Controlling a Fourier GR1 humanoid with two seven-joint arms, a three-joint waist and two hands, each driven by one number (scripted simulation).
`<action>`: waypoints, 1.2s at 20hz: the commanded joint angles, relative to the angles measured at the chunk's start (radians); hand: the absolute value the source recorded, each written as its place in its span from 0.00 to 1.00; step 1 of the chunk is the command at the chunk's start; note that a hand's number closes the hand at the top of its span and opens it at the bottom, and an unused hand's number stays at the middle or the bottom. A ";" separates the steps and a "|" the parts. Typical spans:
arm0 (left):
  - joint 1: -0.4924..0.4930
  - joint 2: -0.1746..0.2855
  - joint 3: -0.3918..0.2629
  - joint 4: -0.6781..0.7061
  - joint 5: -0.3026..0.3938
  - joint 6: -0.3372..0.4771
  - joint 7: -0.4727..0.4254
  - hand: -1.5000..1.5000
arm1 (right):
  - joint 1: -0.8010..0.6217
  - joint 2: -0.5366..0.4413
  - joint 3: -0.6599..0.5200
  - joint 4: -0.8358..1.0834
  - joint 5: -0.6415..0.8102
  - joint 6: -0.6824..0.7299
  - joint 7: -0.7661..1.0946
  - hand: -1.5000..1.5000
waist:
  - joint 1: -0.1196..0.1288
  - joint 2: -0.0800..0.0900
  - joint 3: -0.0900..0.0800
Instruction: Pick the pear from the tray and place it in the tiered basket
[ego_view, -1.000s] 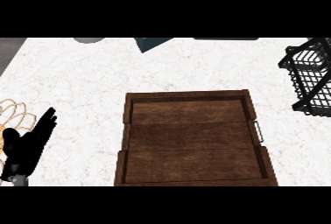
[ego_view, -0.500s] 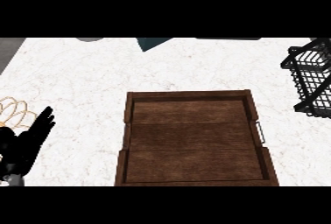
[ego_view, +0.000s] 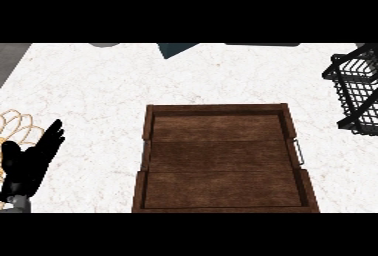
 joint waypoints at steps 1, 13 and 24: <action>-0.028 0.011 0.023 0.064 0.000 -0.015 -0.017 0.50 | -0.083 -0.015 0.021 0.108 0.058 0.004 -0.086 1.00 | -0.008 -0.001 -0.002; 0.002 -0.012 0.002 -0.039 -0.007 0.002 0.049 0.50 | -0.133 -0.009 0.037 0.415 0.141 0.221 0.050 0.00 | 0.008 0.002 -0.001; -0.039 -0.033 0.002 0.021 -0.036 0.019 0.042 0.50 | -0.183 -0.057 -0.130 0.450 0.017 0.121 0.023 0.00 | -0.007 0.006 0.000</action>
